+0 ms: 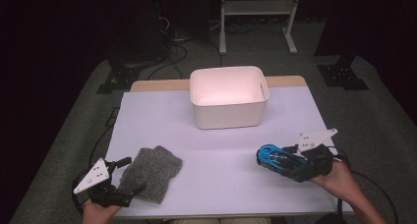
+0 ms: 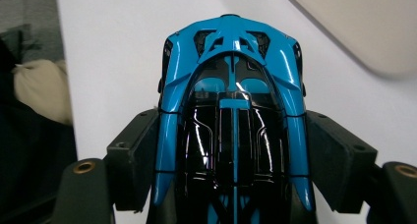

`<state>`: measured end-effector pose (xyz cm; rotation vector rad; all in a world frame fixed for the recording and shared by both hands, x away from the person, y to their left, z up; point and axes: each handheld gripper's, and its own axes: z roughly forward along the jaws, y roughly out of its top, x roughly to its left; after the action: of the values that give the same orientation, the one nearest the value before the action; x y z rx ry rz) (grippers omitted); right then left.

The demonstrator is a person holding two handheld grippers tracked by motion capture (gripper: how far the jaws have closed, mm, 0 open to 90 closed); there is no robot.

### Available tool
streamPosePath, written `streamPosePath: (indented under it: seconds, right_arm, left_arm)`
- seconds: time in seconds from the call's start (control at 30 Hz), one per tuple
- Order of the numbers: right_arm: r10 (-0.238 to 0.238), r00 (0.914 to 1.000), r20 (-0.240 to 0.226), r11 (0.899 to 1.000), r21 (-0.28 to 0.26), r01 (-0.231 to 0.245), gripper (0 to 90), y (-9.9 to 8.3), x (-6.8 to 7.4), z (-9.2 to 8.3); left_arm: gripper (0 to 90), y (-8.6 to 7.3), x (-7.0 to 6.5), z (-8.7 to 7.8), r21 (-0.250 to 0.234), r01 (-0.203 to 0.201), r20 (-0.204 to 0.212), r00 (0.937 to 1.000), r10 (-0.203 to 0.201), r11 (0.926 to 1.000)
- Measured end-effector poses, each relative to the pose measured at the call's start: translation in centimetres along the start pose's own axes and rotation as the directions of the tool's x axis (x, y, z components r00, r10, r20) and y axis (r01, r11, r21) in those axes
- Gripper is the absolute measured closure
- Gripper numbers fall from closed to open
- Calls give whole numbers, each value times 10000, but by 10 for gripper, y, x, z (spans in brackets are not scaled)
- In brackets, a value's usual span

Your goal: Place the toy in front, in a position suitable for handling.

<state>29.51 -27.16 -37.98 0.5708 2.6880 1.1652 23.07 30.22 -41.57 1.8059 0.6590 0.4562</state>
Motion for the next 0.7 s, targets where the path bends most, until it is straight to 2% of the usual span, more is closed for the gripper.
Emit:
streamPosePath:
  seconds: [0.03,0.1,0.13,0.17,0.2,0.23,0.3,0.37,0.4,0.47,0.6,0.7]
  right_arm:
    - [-353,9991,-254,9994,-42,352,266,15,4,7]
    - [-471,9982,-366,9989,-76,469,266,19,5,10]
    - [-842,9944,-636,9964,-107,837,266,32,8,20]
    - [-842,9944,-636,9964,-107,837,266,32,8,20]
    - [-1010,9910,-881,9949,-93,1005,266,40,12,29]
    - [-1010,9910,-881,9949,-93,1005,266,40,12,29]
    - [-1309,9849,-1131,9913,-25,1315,266,49,14,43]
    - [-1349,9819,-1330,9907,-11,1360,266,52,15,52]
    - [-1448,9782,-1485,9892,15,1467,266,55,16,63]
    - [-1464,9769,-1556,9889,25,1486,266,56,17,67]
    - [-1670,9645,-2045,9847,148,1737,266,62,21,93]
    - [-1759,9577,-2276,9823,238,1860,266,64,23,107]
  left_arm:
    - [10,0,0,0,10,28,3,10000,-28,10000]
    - [10,0,0,0,4,33,25,10000,-33,10000]
    - [10,0,0,0,10,18,36,10000,-18,10000]
    - [10,0,0,0,10,15,30,10000,-15,10000]
    - [10,0,0,0,-4,16,34,10000,-16,10000]
    - [10,0,0,0,-10,13,41,10000,-13,10000]
    - [10,0,-1,0,-29,19,53,10000,-19,10000]
    - [10,0,-1,0,-17,18,56,10000,-17,10000]
    - [10,0,-1,0,0,22,51,10000,-22,10000]
    - [10,0,-1,0,-2,41,44,10000,-41,10000]
    - [10,-1,0,2,45,41,91,9999,-42,10000]
    - [10,-1,-1,3,122,76,131,9999,-78,9999]
